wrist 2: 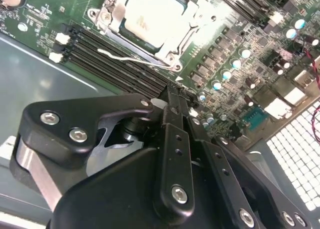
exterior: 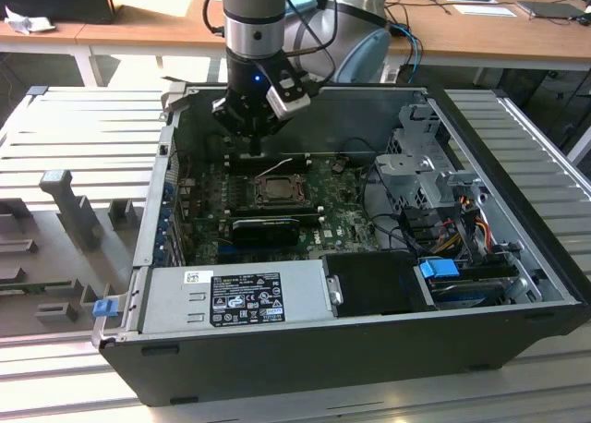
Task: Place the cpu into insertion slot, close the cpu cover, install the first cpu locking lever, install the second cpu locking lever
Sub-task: 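Install the first cpu locking lever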
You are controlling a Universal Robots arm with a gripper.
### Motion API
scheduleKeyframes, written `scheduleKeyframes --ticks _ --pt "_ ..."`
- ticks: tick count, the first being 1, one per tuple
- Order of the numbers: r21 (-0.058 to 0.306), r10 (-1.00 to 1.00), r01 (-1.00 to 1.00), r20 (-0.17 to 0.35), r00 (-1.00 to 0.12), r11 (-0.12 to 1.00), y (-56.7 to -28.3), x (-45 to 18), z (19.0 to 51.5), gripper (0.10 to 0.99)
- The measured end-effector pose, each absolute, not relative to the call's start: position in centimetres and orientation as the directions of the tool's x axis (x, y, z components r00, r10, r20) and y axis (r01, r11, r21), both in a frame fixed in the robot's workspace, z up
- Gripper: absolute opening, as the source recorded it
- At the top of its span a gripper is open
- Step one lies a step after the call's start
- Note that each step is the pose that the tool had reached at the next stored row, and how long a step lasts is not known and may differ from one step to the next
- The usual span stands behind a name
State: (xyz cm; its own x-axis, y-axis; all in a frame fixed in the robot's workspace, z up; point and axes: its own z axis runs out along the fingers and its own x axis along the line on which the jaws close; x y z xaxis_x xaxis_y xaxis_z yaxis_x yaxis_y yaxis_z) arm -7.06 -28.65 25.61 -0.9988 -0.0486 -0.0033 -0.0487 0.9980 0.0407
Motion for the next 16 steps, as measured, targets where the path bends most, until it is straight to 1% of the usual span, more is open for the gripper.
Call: scheduleKeyframes --ticks 14,15,16 --pt "0.041 -0.048 -0.049 -0.003 -0.999 0.998 -28.6 -5.5 25.4 0.106" --pt "0.049 -0.049 -0.049 -0.004 -0.999 0.998 -28.7 -5.5 25.2 0.106" --pt "0.074 -0.049 -0.049 -0.005 -0.999 0.996 -28.7 -5.5 25.1 0.106"
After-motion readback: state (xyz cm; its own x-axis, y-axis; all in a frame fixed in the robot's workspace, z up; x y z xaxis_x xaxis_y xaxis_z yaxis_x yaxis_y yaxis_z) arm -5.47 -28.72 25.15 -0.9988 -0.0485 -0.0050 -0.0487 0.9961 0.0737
